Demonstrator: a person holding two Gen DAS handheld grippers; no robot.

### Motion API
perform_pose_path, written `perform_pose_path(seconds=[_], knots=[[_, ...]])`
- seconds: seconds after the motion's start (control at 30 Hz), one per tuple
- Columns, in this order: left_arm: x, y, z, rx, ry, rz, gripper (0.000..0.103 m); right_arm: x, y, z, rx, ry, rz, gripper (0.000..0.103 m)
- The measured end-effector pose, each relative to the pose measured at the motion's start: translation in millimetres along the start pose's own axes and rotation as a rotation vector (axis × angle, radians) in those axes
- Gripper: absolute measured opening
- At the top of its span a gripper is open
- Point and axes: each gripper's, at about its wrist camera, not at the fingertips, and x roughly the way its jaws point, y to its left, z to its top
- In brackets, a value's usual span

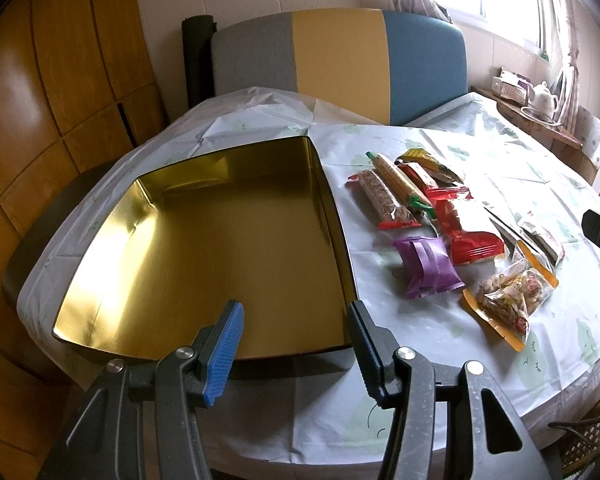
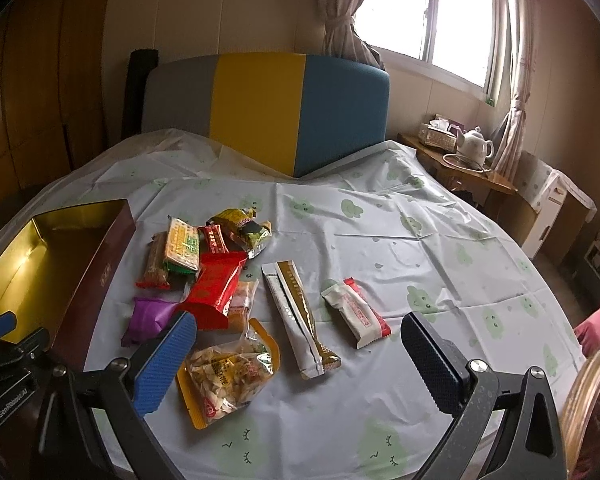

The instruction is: Organize snacks

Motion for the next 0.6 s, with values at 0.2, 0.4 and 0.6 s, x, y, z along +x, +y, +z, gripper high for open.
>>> perform_pose_path(seconds=[0.2, 0.4, 0.6], knots=[[0.9, -1.5, 1.2, 0.003, 0.001, 0.001, 0.055, 0.3, -1.8, 2.1, -0.001, 0.001, 0.001, 0.103], [1.5, -2.4, 2.6, 0.005, 0.006, -0.004, 0.055, 1.0, -9.2, 10.3, -0.005, -0.003, 0.001, 0.103], [2.1, -3.1, 3.4, 0.008, 0.013, -0.007, 0.055, 3.2, -30.4, 30.4, 0.013, -0.012, 0.002, 0.103]])
